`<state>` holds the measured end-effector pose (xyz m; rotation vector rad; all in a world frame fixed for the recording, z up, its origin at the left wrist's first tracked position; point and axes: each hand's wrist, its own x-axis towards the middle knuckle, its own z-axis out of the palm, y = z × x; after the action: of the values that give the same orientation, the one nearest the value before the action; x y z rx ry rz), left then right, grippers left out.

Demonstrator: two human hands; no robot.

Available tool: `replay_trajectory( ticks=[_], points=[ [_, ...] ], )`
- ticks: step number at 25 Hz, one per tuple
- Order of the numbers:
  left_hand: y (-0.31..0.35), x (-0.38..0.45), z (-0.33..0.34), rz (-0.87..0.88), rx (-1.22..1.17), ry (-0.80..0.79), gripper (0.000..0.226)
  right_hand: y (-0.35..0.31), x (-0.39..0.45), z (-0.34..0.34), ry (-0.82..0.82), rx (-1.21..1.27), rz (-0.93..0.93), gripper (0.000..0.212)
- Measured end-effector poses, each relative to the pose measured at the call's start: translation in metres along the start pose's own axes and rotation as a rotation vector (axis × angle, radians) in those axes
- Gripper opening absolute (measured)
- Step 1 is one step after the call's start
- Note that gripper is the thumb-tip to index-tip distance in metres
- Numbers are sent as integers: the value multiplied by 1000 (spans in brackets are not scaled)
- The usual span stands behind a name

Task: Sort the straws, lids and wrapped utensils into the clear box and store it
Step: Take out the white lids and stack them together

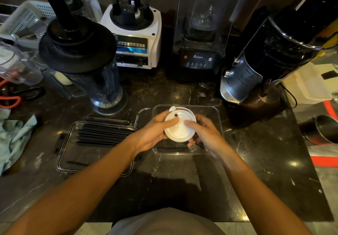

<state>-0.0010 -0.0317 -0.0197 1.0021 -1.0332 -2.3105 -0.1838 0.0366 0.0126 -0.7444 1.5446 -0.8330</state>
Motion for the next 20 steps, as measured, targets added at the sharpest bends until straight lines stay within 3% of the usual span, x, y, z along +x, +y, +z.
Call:
replay_trajectory(
  ticks=[4, 6, 8, 11, 14, 16, 20],
  points=[
    [3, -1, 7, 54, 78, 131, 51, 0, 1, 5, 154, -108, -95, 17],
    [5, -3, 14, 49, 90, 202, 64, 0, 2, 8, 343, -309, -239, 22],
    [9, -6, 22, 37, 48, 159, 66, -2, -1, 12, 437, -555, -373, 34],
    [11, -6, 24, 75, -15, 118, 59, -7, -7, 17, 252, -635, -435, 50],
    [12, -8, 14, 82, -121, 100, 52, -12, -9, 12, -51, -248, -337, 43],
    [10, -13, 7, 77, -237, 3, 52, -13, -9, 6, -71, -163, -321, 44],
    [4, -14, 6, 78, -410, -86, 47, -16, -10, 9, 41, -382, -371, 75]
  ],
)
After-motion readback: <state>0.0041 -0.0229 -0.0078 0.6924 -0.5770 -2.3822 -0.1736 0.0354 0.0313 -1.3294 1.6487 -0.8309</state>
